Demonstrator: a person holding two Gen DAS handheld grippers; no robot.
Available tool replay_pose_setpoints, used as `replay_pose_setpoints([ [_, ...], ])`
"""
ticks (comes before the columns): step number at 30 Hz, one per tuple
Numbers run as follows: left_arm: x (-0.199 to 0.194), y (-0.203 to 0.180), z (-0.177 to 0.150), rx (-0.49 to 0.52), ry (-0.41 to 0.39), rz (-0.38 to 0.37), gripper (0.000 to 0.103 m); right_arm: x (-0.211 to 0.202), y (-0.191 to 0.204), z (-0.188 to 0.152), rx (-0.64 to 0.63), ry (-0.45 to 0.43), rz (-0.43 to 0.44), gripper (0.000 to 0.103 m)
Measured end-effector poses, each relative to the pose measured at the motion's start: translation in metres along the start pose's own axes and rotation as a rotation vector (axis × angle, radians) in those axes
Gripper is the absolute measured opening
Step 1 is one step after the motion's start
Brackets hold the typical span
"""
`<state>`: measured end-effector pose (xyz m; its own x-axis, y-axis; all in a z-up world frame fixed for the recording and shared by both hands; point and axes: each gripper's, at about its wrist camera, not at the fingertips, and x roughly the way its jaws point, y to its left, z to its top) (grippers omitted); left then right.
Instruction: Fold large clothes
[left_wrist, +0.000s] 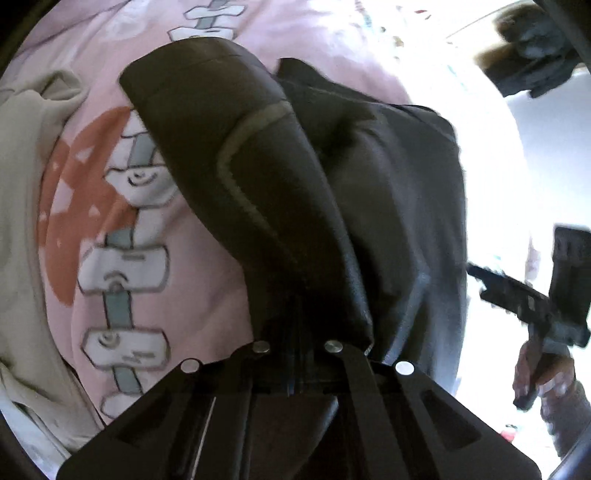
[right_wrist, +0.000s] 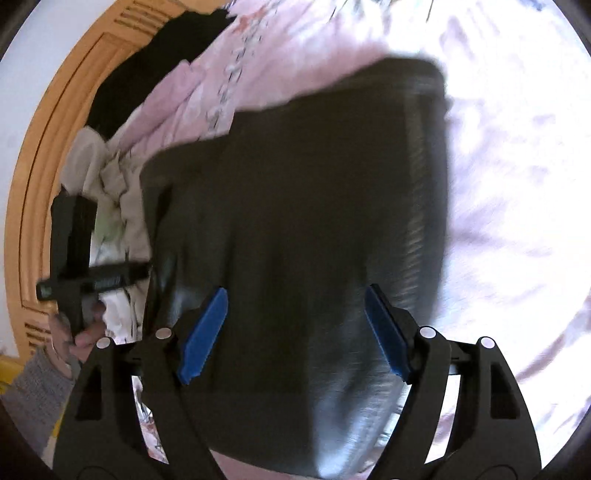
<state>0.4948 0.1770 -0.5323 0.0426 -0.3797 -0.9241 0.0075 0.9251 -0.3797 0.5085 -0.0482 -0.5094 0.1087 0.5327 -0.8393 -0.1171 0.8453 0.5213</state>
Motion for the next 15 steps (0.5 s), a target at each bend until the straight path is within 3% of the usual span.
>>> replay_pose_setpoints([
  [2,0.008,-0.001,0.02,-0.007,0.01,0.041,0.0,0.007,0.007,0.002,-0.023,-0.002,-0.005,0.078],
  [9,0.028,-0.041,0.059,0.061,0.001,0.057,0.0,-0.006,0.007,0.008,-0.023,-0.059,-0.036,0.08],
  [13,0.051,-0.041,0.064,0.052,0.041,0.176,0.0,-0.031,-0.013,0.008,0.018,-0.065,-0.03,0.08],
  [15,0.043,-0.037,0.06,0.079,0.056,0.236,0.003,-0.049,-0.026,0.008,0.025,-0.098,-0.034,0.083],
])
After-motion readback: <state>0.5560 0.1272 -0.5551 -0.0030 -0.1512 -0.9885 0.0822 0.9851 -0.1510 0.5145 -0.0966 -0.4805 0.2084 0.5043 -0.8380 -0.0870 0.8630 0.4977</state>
